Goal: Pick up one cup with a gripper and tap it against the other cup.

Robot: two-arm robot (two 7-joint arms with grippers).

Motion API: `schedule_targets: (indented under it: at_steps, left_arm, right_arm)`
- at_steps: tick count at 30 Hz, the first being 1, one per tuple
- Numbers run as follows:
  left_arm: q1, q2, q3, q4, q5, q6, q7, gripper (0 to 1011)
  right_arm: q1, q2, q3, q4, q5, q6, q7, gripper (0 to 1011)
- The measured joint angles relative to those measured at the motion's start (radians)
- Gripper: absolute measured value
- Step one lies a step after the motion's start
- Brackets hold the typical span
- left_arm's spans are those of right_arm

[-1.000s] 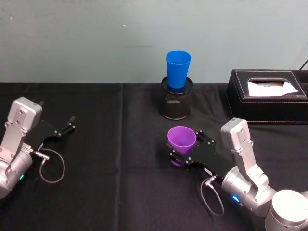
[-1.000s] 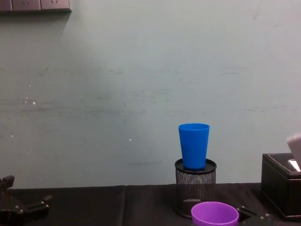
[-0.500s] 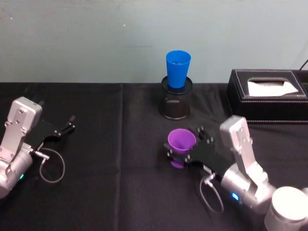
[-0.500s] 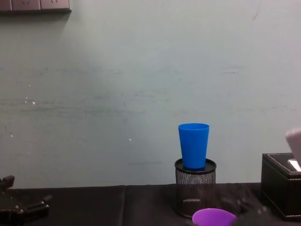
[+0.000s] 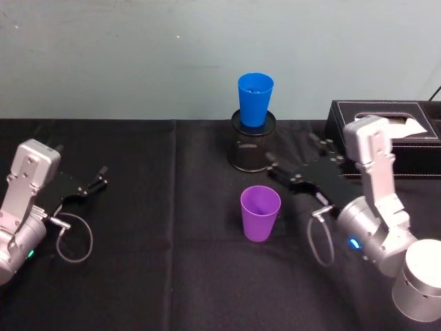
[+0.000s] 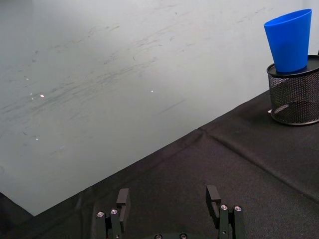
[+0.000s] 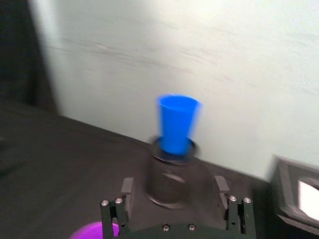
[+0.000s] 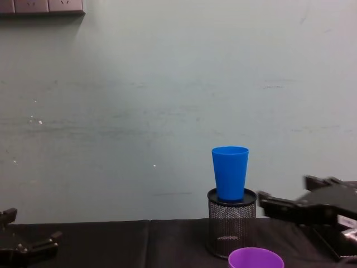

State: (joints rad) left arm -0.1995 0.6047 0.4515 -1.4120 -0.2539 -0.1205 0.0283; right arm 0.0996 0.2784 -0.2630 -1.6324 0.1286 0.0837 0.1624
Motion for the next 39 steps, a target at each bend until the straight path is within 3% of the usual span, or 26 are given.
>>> schedule_targets:
  at_steps: [6,10,14,39]
  left_arm:
    - [0.0,0.0,0.0,0.0,0.0,0.0,0.0,1000]
    - [0.0,0.0,0.0,0.0,0.0,0.0,0.0,1000]
    - [0.0,0.0,0.0,0.0,0.0,0.0,0.0,1000]
    - [0.0,0.0,0.0,0.0,0.0,0.0,0.0,1000]
  right_arm:
    - [-0.038,-0.047,0.071,0.032,-0.001,0.037,-0.091,1004]
    - [-0.044,-0.065,0.092,0.069,0.001,0.037,-0.103,1004]
    - [-0.03,-0.076,0.088,0.115,-0.008,0.03,-0.091,1004]
    - [-0.033,-0.071,0.086,0.097,-0.005,0.029,-0.09,1004]
